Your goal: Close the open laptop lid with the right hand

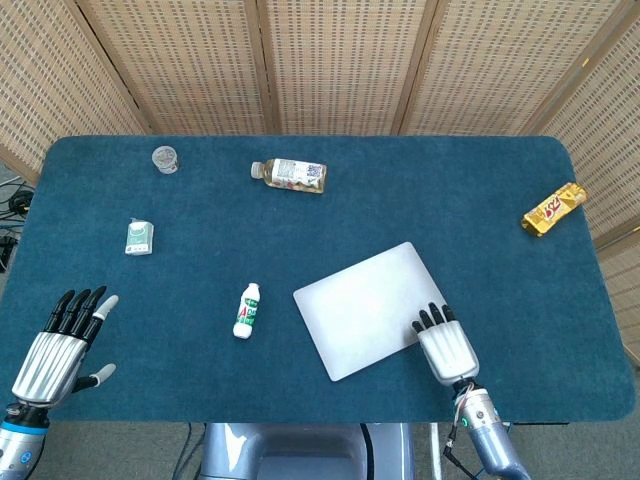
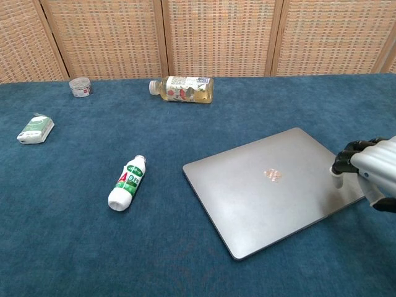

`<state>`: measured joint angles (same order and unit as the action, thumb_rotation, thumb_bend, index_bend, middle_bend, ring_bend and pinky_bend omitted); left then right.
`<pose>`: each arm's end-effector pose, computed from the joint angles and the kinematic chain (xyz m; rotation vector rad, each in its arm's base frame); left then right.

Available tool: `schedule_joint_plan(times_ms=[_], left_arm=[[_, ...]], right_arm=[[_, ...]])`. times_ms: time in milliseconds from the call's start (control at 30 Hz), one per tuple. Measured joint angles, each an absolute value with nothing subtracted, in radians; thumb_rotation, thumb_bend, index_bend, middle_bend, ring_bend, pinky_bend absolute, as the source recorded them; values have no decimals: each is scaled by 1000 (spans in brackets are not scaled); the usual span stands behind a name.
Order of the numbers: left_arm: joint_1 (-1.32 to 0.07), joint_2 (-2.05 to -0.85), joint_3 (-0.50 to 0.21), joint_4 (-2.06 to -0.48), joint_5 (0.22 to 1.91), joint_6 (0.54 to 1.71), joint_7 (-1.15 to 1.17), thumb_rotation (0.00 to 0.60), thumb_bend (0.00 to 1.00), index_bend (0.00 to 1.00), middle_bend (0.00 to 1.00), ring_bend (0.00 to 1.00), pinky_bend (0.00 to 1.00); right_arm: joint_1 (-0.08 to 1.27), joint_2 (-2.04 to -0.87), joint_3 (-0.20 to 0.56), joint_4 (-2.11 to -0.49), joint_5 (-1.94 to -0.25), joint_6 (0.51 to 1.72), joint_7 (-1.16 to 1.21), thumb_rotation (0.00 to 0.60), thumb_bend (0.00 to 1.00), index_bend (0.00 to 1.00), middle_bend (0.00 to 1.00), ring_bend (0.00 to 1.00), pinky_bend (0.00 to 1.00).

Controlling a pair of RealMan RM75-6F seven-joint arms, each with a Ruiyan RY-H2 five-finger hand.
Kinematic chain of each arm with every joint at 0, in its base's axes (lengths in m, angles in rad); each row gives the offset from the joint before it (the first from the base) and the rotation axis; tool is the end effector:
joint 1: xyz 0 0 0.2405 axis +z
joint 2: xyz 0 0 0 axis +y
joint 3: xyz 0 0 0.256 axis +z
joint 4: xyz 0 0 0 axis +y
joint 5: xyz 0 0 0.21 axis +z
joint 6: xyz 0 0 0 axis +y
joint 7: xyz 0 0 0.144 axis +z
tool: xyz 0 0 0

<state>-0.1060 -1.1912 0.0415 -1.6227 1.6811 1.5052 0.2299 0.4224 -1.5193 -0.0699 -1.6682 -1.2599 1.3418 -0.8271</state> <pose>-0.2798 0.1642 0.1172 -1.6317 -0.7309 -0.8750 -0.2150 -0.2238 0.0006 1.8229 -0.6187 0.5983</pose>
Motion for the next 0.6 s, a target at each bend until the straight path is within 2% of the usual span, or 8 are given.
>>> schedule_joint_plan(times_ms=[33, 133, 167, 200, 233, 300, 400, 600], left_arm=[[-106, -1191, 41, -1622, 1680, 1506, 229, 600, 0, 0, 0, 0, 0], [-106, -1193, 34, -1616, 1671, 1507, 220, 600, 0, 0, 0, 0, 0], [-106, -1194, 32, -1613, 1668, 1508, 218, 600, 0, 0, 0, 0, 0], [-106, -1196, 29, -1610, 1662, 1507, 214, 600, 0, 0, 0, 0, 0], [-107, -1198, 27, -1608, 1658, 1506, 212, 600, 0, 0, 0, 0, 0], [-108, -1202, 22, -1604, 1645, 1503, 205, 600, 0, 0, 0, 0, 0], [-108, -1212, 12, -1594, 1630, 1502, 196, 600, 0, 0, 0, 0, 0], [-103, -1219, 1, -1586, 1623, 1523, 191, 600, 0, 0, 0, 0, 0]], right_arm=[[421, -1514, -66, -1670, -1270, 1352, -825, 600, 773, 379, 199, 100, 218], [414, -1497, -54, -1670, -1314, 1393, -802, 600, 368, 312, 104, 27, 216], [410, -1490, -51, -1669, -1333, 1407, -787, 600, 212, 261, 59, 10, 207], [405, -1482, -46, -1665, -1357, 1427, -762, 600, 98, 210, 23, 0, 191], [401, -1476, -43, -1660, -1373, 1442, -740, 600, 50, 180, 8, 0, 177], [391, -1462, -38, -1651, -1399, 1467, -689, 600, 0, 120, 0, 0, 120], [371, -1435, -30, -1636, -1427, 1498, -593, 600, 0, 101, 0, 0, 26], [324, -1383, -26, -1600, -1459, 1545, -405, 600, 0, 65, 0, 0, 0]])
